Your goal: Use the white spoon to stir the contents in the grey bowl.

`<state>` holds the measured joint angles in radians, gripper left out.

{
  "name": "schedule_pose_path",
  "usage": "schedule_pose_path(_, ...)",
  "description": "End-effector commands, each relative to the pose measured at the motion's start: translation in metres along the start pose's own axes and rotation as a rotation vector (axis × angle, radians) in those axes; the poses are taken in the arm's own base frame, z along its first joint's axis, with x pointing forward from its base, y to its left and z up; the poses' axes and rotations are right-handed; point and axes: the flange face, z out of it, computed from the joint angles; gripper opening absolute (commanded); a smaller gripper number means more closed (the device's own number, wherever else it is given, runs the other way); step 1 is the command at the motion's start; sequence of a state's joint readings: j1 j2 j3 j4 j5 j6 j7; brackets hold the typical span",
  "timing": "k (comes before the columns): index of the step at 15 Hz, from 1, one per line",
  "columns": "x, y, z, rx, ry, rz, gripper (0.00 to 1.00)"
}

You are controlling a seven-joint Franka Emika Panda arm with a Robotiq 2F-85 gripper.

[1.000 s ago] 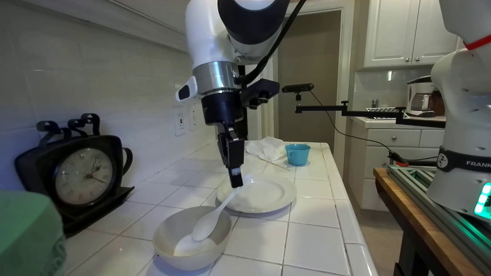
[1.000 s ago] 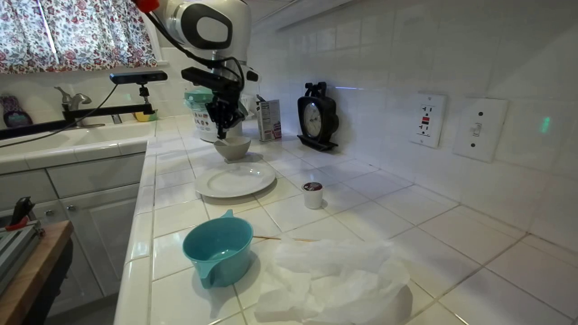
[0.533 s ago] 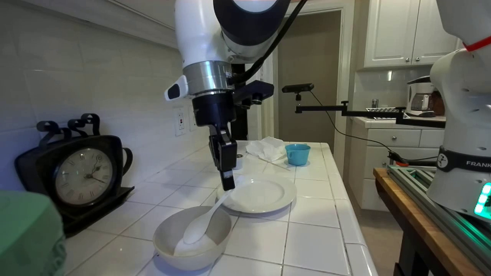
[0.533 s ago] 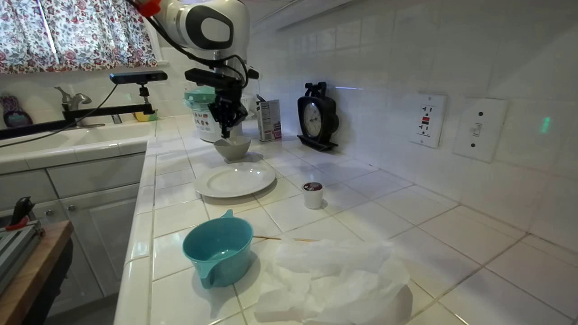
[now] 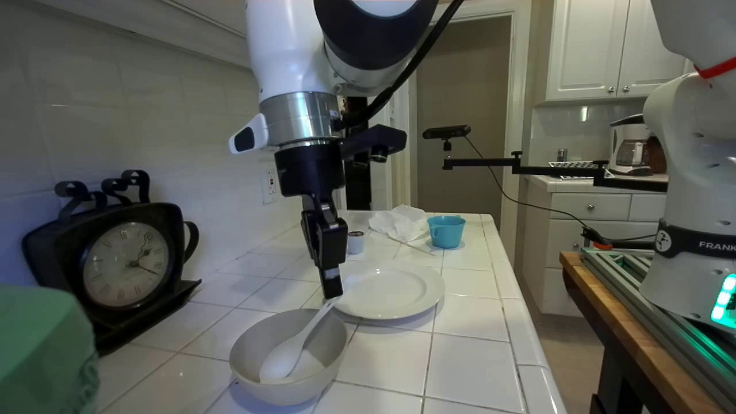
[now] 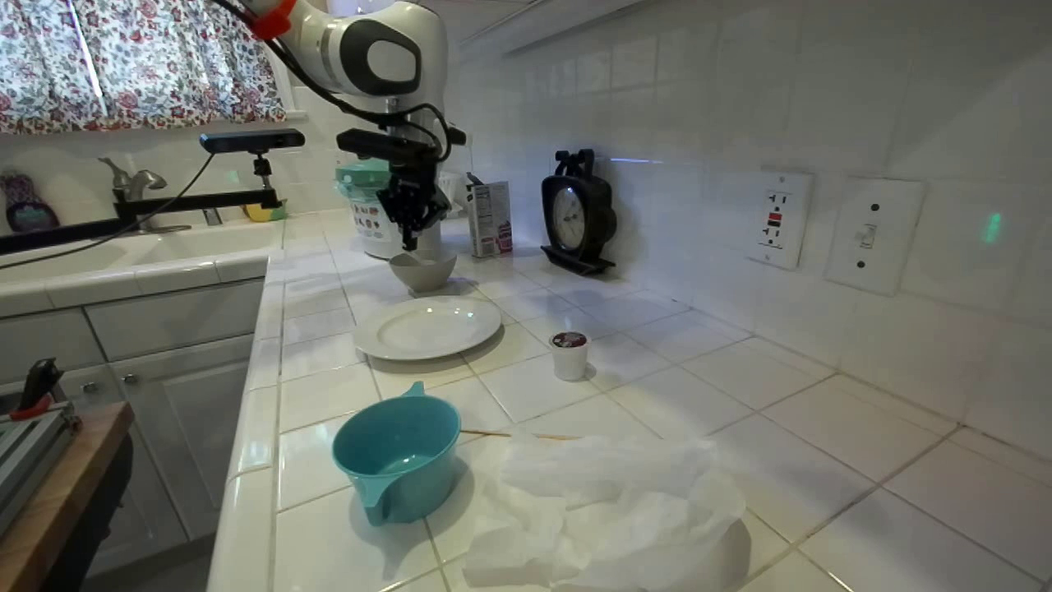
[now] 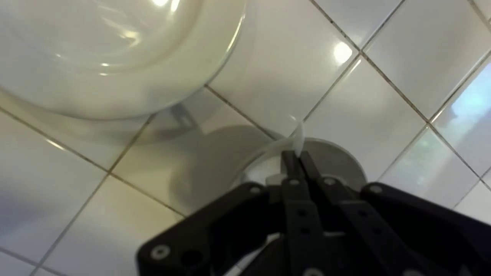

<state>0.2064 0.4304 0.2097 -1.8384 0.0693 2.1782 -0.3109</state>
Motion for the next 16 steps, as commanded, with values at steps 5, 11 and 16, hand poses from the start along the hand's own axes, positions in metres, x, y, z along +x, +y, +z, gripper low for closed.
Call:
schedule_pose_path(5, 0.001, -0.014, -0.003, -0.008, -0.012, -0.015, 0.01)
schedule_pose_path(11, -0.011, -0.008, -0.006, -0.012, -0.065, 0.000, 0.01)
schedule_pose_path(16, -0.014, 0.004, -0.006, -0.041, -0.092, 0.006, 0.01)
